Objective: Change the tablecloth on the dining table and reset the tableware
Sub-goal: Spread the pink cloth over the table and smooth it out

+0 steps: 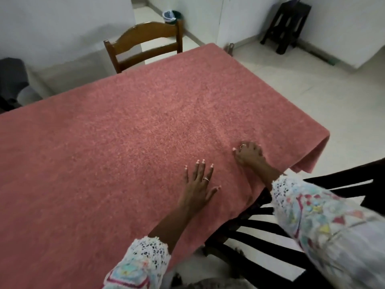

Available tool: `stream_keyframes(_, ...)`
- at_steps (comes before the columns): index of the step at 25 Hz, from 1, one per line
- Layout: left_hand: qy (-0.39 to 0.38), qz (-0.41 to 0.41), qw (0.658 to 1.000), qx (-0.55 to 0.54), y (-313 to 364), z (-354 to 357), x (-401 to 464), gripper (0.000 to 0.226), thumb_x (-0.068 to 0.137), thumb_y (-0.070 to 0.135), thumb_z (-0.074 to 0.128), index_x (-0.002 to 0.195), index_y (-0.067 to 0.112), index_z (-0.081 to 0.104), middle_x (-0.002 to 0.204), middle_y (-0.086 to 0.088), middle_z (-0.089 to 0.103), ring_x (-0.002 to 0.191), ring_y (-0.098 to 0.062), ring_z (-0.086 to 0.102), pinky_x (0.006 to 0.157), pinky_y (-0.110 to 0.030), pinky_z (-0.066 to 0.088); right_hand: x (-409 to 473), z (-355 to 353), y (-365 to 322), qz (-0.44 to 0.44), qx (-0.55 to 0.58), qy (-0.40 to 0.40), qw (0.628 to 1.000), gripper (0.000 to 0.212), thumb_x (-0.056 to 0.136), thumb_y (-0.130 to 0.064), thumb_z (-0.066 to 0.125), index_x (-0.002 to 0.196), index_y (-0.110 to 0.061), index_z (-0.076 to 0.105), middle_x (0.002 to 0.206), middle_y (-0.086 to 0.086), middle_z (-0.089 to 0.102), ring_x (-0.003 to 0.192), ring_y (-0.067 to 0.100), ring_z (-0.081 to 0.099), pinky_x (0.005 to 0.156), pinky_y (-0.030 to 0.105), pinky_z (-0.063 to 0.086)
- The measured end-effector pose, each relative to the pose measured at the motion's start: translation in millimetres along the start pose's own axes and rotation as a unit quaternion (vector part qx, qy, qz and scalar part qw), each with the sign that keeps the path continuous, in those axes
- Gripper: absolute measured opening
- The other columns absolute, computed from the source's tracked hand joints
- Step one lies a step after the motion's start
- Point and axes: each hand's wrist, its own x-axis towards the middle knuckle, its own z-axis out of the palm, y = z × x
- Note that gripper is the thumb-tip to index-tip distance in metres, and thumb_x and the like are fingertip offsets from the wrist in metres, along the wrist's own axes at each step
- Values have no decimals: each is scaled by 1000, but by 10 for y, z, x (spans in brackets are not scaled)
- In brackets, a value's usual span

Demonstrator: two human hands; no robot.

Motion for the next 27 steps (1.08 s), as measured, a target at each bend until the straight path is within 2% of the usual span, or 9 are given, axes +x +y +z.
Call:
stream_keyframes(2,0,-22,1000,-2,171,74,240,77,94,59,1,138,15,46,138,-13,51,128,-32,48,99,-59,33,369,-217,288,3,-49,-18,999,66,91,-62,23,143,-21,25,153,19,15,141,43,11,111,65,7)
stream_keyframes(5,-9,-51,999,-16,538,251,579,77,93,61,2,138,15,44,140,-12,49,129,-33,47,97,-62,34,579,-258,646,-8,-46,-3,999,64,92,-62,22,148,-32,13,159,10,2,143,42,-3,107,71,-3)
stream_keyframes(9,-5,-77,997,-4,1004,442,941,81,89,70,9,144,18,35,150,-10,35,138,-32,32,106,-69,19,542,-236,1037,-76,-40,80,993,60,93,-59,23,148,-40,5,160,-1,0,145,32,-9,106,69,-8)
stream_keyframes(12,13,-90,996,13,1139,545,870,84,85,76,20,150,23,19,157,-9,15,144,-34,15,106,-66,9,741,-349,1218,-88,-61,64,992,71,85,-70,10,148,-39,2,160,0,-1,146,30,-7,109,67,-6)
stream_keyframes(16,5,-128,991,37,1351,534,865,109,69,90,28,149,17,22,156,-18,16,142,-42,13,103,-73,5,1206,-645,1382,-214,-173,15,961,94,67,-80,-11,149,-35,-1,159,7,-4,144,36,-9,106,71,4)
stream_keyframes(18,-22,-107,993,45,1476,555,975,115,63,92,32,149,16,25,154,-22,19,142,-43,13,101,-76,3,1503,-899,1492,-236,-190,-14,953,90,70,-84,-3,148,-38,-4,159,6,-10,144,38,-11,107,71,6)
stream_keyframes(22,-61,-22,996,67,1645,598,1185,107,66,79,46,149,16,20,151,-23,24,141,-42,10,94,-78,20,1987,-1267,1834,-215,-195,-96,952,78,84,-74,26,144,-45,-15,155,-3,-26,144,28,-19,105,70,-3)
stream_keyframes(25,-25,-5,998,56,1739,547,1327,94,78,77,35,149,18,22,153,-22,22,141,-39,14,96,-74,19,2151,-1376,1974,-219,-141,-66,963,68,93,-59,29,149,-36,-2,159,2,-12,146,28,-7,110,64,4)
stream_keyframes(27,-17,-3,998,55,1849,511,1606,84,85,73,25,150,20,19,155,-19,19,143,-38,12,100,-69,15,2205,-1418,2088,-179,-54,-7,982,62,96,-50,32,150,-22,16,157,10,13,143,33,19,109,59,21)
